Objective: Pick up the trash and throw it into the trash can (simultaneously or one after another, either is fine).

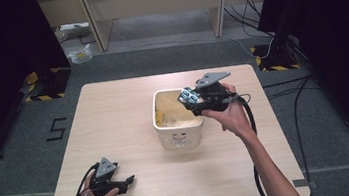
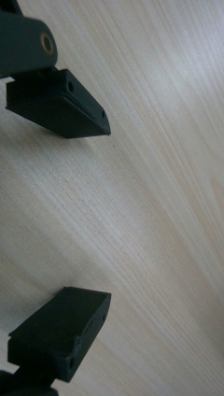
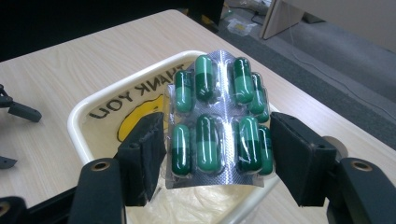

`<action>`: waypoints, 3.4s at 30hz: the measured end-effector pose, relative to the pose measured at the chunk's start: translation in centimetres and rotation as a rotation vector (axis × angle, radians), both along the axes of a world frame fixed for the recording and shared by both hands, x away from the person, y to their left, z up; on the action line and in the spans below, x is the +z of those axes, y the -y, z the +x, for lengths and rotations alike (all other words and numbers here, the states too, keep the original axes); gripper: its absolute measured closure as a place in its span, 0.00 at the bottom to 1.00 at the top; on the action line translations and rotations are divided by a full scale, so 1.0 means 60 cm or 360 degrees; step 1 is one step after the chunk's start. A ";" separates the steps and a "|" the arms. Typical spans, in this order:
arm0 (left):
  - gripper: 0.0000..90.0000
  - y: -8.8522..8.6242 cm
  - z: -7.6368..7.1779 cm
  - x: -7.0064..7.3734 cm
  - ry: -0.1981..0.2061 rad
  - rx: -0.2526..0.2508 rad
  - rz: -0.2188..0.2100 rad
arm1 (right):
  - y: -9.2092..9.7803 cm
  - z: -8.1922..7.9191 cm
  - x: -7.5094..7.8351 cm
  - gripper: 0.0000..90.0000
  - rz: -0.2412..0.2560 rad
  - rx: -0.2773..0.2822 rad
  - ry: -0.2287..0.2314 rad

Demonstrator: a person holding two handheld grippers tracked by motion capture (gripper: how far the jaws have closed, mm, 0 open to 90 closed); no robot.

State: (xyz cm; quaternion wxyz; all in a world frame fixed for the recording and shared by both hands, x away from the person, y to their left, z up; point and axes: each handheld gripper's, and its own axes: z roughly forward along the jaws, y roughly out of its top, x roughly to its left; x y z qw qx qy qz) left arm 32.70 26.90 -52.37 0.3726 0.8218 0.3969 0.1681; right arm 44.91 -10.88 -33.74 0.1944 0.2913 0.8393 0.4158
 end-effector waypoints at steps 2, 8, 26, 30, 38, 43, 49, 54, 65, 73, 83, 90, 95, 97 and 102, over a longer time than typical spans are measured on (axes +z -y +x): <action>0.17 0.000 0.000 0.001 -0.0006 -0.0003 0.0005 | -0.008 0.003 -0.002 0.42 -0.0012 0.0013 -0.0009; 0.17 0.000 0.000 0.000 -0.0004 -0.0002 0.0002 | -0.029 0.008 -0.009 0.41 -0.0031 0.0034 -0.0041; 0.17 0.000 0.000 0.001 -0.0005 -0.0005 0.0006 | -0.086 0.022 -0.023 0.38 -0.0120 0.0064 -0.0113; 0.17 0.000 0.000 0.001 -0.0005 -0.0005 0.0006 | -0.096 0.024 -0.027 0.36 -0.0144 0.0063 -0.0128; 0.17 0.000 0.000 0.000 -0.0004 -0.0003 0.0003 | -0.110 0.024 -0.038 0.31 -0.0225 0.0077 -0.0133; 0.17 0.000 0.000 0.000 -0.0004 -0.0002 0.0003 | -0.112 0.025 -0.041 0.26 -0.0222 0.0047 -0.0155; 0.17 0.000 0.000 0.000 -0.0004 -0.0002 0.0003 | -0.113 0.024 -0.040 0.24 -0.0206 0.0060 -0.0135; 0.17 0.000 0.000 0.000 -0.0004 -0.0003 0.0003 | -0.113 0.023 -0.039 0.25 -0.0185 0.0087 -0.0115; 0.17 0.000 0.000 0.000 -0.0004 -0.0002 0.0003 | -0.097 0.024 -0.031 0.25 -0.0136 0.0062 -0.0102; 0.17 0.000 0.000 0.000 -0.0004 -0.0002 0.0003 | -0.079 0.022 -0.023 0.25 -0.0100 0.0026 -0.0088; 0.17 0.000 0.000 0.000 -0.0004 -0.0002 0.0003 | -0.046 0.013 -0.014 0.24 -0.0055 -0.0030 -0.0070; 0.17 0.000 0.000 0.000 0.0000 0.0000 0.0000 | -0.014 0.007 -0.006 0.21 0.0008 -0.0089 -0.0036; 0.17 0.000 0.000 0.000 0.0000 0.0000 0.0000 | 0.011 0.001 0.002 0.21 0.0043 -0.0131 -0.0007; 0.17 0.000 0.000 0.000 0.0000 0.0000 0.0000 | 0.025 -0.001 0.005 0.21 0.0064 -0.0149 0.0002; 0.17 0.000 0.000 0.000 0.0000 0.0000 0.0000 | 0.056 -0.005 0.006 0.21 0.0101 -0.0214 0.0015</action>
